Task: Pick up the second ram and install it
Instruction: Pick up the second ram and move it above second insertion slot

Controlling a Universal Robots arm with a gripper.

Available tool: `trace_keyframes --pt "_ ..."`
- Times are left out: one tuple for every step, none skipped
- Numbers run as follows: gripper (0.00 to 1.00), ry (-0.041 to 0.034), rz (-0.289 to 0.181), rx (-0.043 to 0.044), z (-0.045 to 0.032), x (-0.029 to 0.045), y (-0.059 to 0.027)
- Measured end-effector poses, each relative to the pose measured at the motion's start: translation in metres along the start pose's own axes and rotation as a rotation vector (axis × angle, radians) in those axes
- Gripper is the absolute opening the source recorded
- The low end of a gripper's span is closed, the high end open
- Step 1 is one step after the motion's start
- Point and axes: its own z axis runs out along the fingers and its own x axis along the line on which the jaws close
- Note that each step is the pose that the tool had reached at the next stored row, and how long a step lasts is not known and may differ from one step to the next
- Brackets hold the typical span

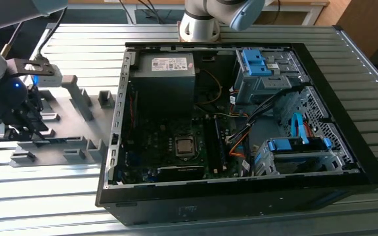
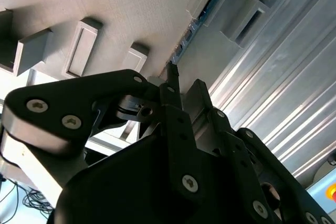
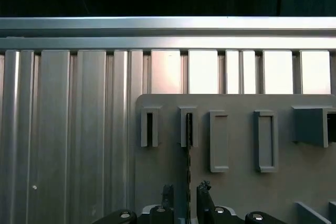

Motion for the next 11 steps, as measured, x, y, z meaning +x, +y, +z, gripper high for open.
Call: trace_keyframes --pt "0.31 0.0001 0.0 0.0004 0.0017 0.0 0.0" --pt "0.31 0.0002 0.0 0.0008 0.003 0.0 0.0" --pt "0.31 0.0003 0.0 0.0011 0.004 0.0 0.0001" --pt "0.31 0.0004 0.0 0.0012 0.0048 0.0001 0.0002" --pt "0.31 0.0004 0.0 0.0014 0.0056 0.0001 0.0003" --pt "0.31 0.0004 0.0 0.0015 0.0062 0.0001 0.0003" --pt "0.31 0.0004 0.0 0.0015 0.0067 0.0001 0.0004" --pt "0.31 0.0005 0.0 0.0016 0.0068 0.0001 0.0004" --pt "0.31 0.0005 0.0 0.0015 0.0068 0.0001 0.0004" --pt "0.31 0.0005 0.0 0.0016 0.0068 0.0001 0.0004" --pt "0.31 0.0006 0.0 0.0016 0.0068 0.0001 0.0004"
